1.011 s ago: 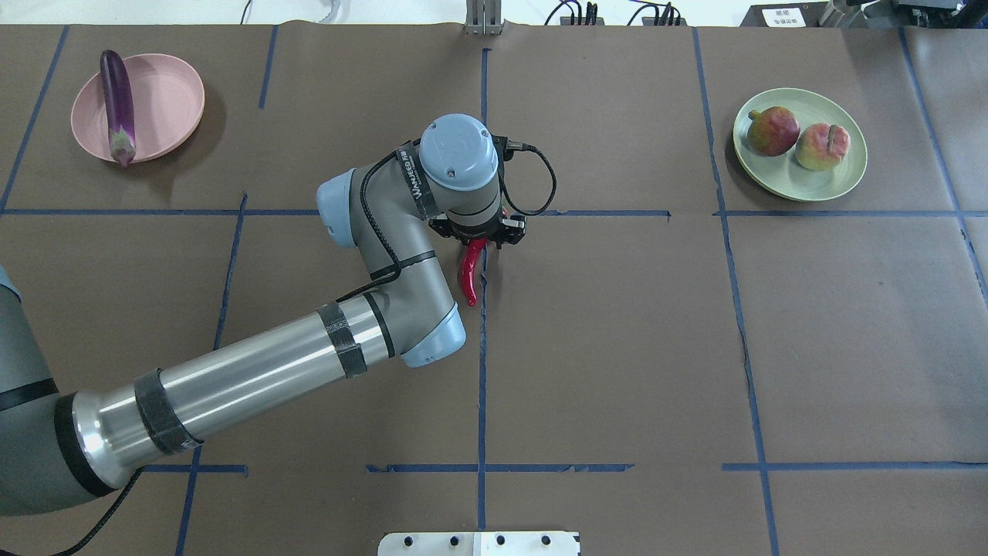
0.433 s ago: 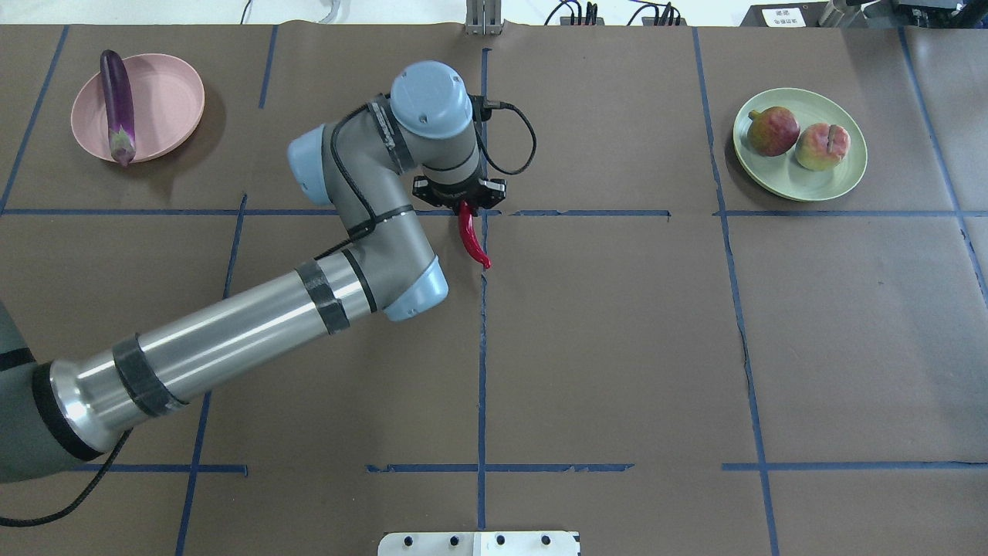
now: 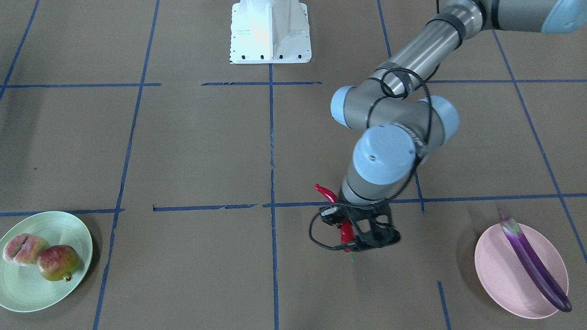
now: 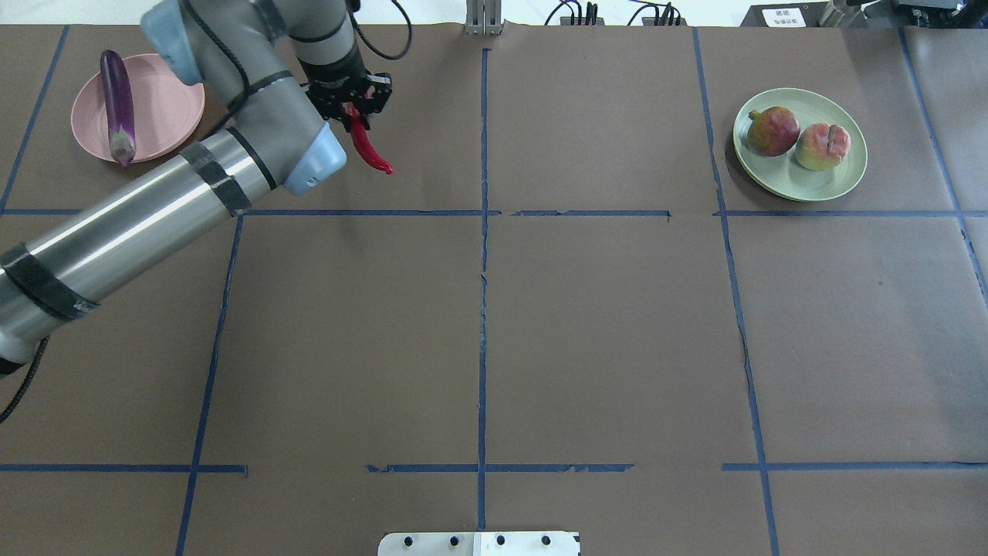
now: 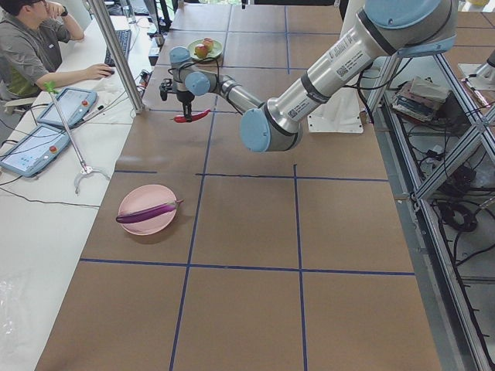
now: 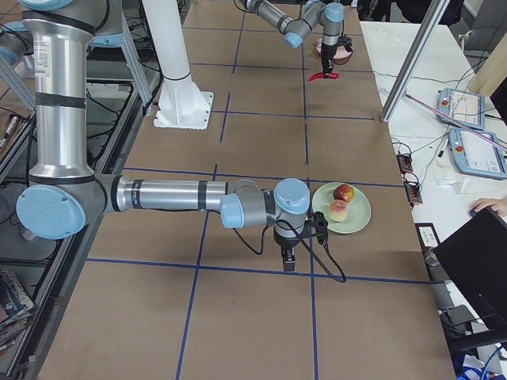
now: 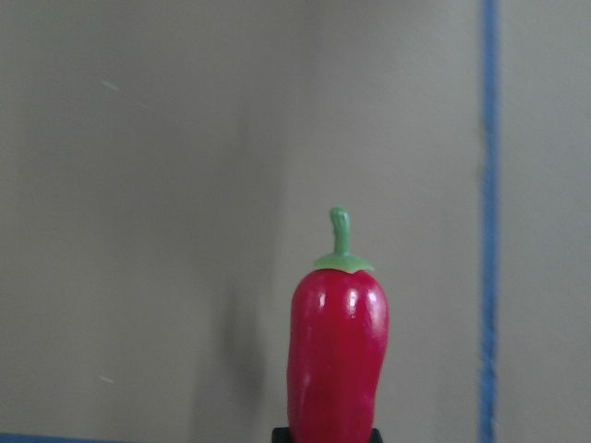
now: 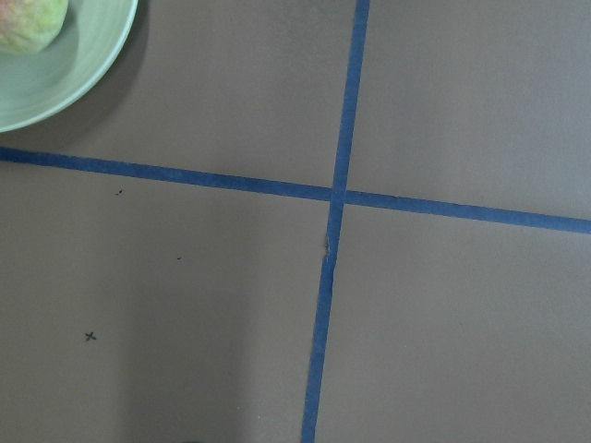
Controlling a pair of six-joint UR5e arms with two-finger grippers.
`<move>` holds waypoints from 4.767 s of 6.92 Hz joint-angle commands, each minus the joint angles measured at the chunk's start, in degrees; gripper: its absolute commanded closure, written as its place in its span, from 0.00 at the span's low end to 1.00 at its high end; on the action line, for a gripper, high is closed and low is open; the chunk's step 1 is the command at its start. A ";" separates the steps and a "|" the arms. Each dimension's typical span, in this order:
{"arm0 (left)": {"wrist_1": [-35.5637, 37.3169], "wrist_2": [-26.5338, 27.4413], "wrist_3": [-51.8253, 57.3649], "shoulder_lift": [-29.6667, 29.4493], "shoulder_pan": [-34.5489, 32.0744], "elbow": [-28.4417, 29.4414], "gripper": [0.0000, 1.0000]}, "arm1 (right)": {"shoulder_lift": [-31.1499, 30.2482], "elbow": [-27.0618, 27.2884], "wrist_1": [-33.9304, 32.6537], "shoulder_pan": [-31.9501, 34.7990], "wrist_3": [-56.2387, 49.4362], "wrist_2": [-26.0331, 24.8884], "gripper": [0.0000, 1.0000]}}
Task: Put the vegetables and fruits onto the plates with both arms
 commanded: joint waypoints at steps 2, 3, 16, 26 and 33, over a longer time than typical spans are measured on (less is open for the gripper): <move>-1.51 0.14 16.33 3.92 -13.06 12.67 0.89 | -0.50 -0.10 0.00 0.00 -0.29 -0.12 0.00; -6.14 0.84 17.35 4.01 -13.52 18.31 0.88 | -0.76 -0.01 0.09 0.00 -0.38 -0.12 0.00; 11.80 -14.18 66.71 46.84 -33.55 -26.42 0.00 | -4.99 3.66 -3.84 2.11 -1.08 0.85 0.00; 11.83 -13.39 67.63 63.69 -36.38 -39.82 0.00 | -8.06 10.19 -13.19 3.87 -7.24 0.50 0.00; 11.75 -13.39 67.72 63.78 -36.38 -40.17 0.00 | -8.24 10.27 -13.19 3.87 -7.32 0.50 0.00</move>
